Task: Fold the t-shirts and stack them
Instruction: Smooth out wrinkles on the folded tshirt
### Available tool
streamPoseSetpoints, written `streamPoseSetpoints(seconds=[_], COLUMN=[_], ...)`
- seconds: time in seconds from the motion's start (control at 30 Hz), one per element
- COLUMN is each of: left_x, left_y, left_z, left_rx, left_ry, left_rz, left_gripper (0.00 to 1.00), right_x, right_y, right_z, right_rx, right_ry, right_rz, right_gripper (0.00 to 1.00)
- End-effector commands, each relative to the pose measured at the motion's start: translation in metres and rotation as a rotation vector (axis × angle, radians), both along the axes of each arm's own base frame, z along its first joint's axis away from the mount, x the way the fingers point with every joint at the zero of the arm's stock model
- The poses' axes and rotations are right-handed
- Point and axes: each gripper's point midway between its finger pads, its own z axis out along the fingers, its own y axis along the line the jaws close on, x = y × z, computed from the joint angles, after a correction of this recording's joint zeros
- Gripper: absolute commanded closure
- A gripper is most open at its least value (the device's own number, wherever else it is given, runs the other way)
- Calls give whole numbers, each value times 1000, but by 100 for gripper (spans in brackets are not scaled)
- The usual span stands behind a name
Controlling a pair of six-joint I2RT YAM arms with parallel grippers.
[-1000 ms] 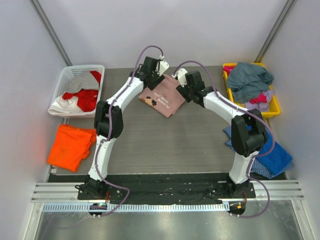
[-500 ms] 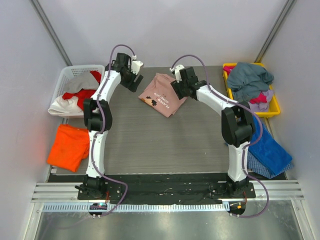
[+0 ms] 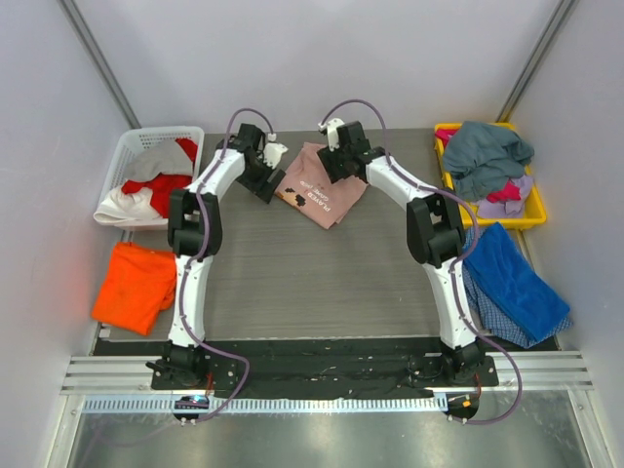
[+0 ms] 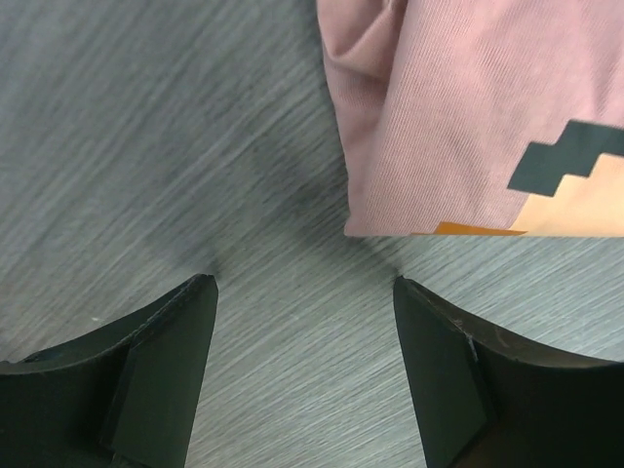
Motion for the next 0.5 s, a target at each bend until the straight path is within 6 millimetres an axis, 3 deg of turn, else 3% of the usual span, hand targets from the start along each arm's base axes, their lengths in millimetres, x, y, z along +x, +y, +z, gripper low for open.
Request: streamPoseSetpoints(seconds=[0.0, 0.27, 0.37, 0.47], left_x=[7, 2, 0, -3], left_y=[4, 17, 22, 24], left_z=[46, 77, 89, 102], left_rx=[1, 55, 78, 88], left_ry=[-106, -151, -171, -195], left_rz=[-16, -13, -14, -22], left_gripper=[23, 23, 24, 24], right_x=[5, -21, -39, -58], right_y=[19, 28, 18, 8], right_z=[-2, -51, -68, -73], right_rx=[74, 31, -18, -75], right_ry=[24, 135, 209, 242], right_rz=[43, 106, 121, 154], right_gripper=[33, 34, 34, 34])
